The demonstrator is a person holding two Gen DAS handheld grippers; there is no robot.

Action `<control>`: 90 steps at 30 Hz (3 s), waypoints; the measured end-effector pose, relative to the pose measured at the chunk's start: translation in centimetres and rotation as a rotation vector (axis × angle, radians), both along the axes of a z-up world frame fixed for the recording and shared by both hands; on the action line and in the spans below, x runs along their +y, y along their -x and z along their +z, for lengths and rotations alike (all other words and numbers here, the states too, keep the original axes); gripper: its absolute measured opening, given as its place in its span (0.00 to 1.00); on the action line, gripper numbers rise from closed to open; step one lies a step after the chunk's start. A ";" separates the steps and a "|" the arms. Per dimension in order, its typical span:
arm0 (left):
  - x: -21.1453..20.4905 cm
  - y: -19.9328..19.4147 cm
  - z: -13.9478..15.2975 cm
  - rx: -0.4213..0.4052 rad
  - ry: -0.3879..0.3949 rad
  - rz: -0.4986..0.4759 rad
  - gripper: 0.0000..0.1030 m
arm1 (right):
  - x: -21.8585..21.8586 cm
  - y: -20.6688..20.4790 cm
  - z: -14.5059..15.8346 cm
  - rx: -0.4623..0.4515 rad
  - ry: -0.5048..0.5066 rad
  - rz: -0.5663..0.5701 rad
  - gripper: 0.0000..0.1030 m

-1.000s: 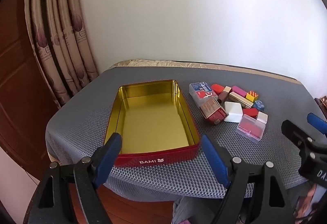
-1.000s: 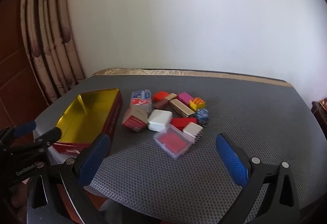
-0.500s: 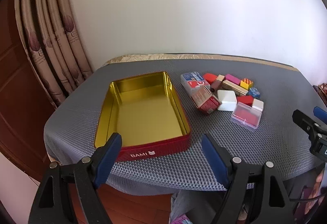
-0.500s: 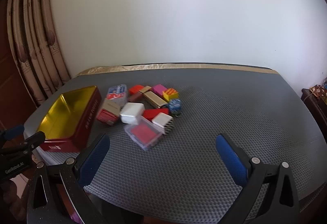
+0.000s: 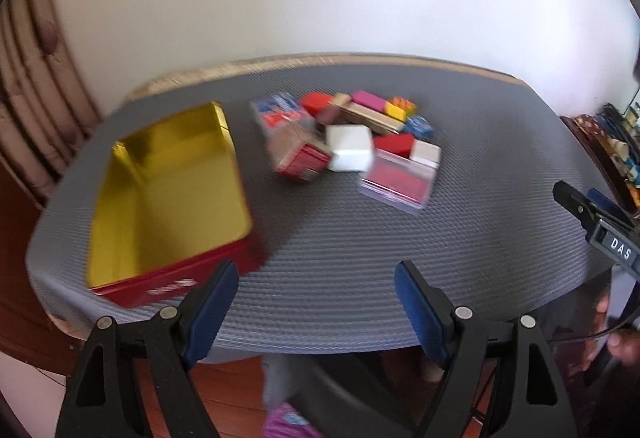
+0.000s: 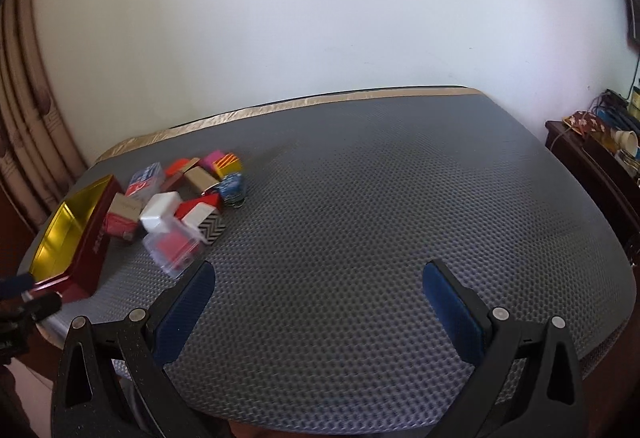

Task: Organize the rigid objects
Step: 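Move the left tool toward the tan cardboard cube box, then grasp the tan cardboard cube box with the left gripper and lift, then lower the cube box into the gold tin and open the left gripper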

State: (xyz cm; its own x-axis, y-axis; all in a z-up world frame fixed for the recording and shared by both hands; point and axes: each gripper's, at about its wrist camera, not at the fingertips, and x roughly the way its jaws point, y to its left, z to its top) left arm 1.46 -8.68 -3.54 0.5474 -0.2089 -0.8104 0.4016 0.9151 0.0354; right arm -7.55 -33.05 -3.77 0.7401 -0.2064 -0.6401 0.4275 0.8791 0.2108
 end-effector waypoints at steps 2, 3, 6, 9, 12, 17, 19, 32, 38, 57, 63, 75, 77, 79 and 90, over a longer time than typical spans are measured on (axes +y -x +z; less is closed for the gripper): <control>-1.1 -1.4 -0.7 0.068 0.025 -0.012 0.80 | -0.4 0.0 -0.1 -0.002 0.007 0.002 1.00; -1.6 -2.2 -1.2 0.109 0.049 -0.015 0.80 | -0.5 -0.1 -0.2 -0.001 0.008 0.005 1.00; -1.8 -4.5 -2.4 0.200 0.107 0.011 0.80 | -1.2 -0.2 -0.7 0.009 -0.005 0.011 1.00; -1.3 -6.0 -2.6 0.234 0.139 0.030 0.80 | -2.0 -0.3 -1.5 0.027 -0.032 0.008 1.00; -0.7 -7.8 -1.3 0.213 0.140 0.047 0.80 | -2.8 -0.2 -1.7 0.031 -0.053 -0.003 1.00; -0.6 -11.6 0.4 0.250 0.169 0.052 0.80 | -3.3 -0.6 -2.1 0.035 -0.074 0.013 1.00; -0.9 -12.9 0.7 0.238 0.146 0.054 0.80 | -3.3 -0.8 -2.5 0.055 -0.075 0.019 1.00; -2.5 -17.0 -1.7 0.203 -0.164 -0.368 0.80 | -4.5 -1.1 -2.8 0.070 -0.100 0.011 1.00; -2.3 -19.1 -3.1 0.249 -0.173 -0.436 0.80 | -3.7 -2.5 -3.9 0.115 -0.100 0.033 1.00; -3.2 -19.7 -6.1 0.275 -0.158 -0.487 0.55 | -1.6 -5.5 -6.0 0.192 -0.128 0.105 1.00; -1.7 -18.3 -4.2 0.232 -0.099 -0.432 0.49 | -1.7 -5.1 -5.8 0.181 -0.134 0.097 1.00; 7.8 -14.8 3.1 0.153 0.121 -0.047 0.49 | -1.0 -4.3 -4.6 0.147 -0.129 0.130 1.00; 9.5 -14.3 3.5 0.138 0.094 0.009 0.49 | -0.4 -4.3 -4.4 0.143 -0.119 0.148 1.00; 11.5 -14.3 3.0 0.132 0.039 0.073 0.49 | 0.1 -4.5 -4.3 0.142 -0.113 0.167 1.00; 15.9 -16.3 -2.0 0.197 -0.004 0.216 0.50 | 3.6 -5.1 -3.9 0.160 -0.049 0.272 1.00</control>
State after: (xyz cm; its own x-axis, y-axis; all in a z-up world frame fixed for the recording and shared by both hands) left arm 17.79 7.19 -5.50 0.4107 -0.1012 -0.9061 0.1969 0.9802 -0.0202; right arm -2.49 -29.40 -7.72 0.6534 0.0192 -0.7568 0.2095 0.9561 0.2051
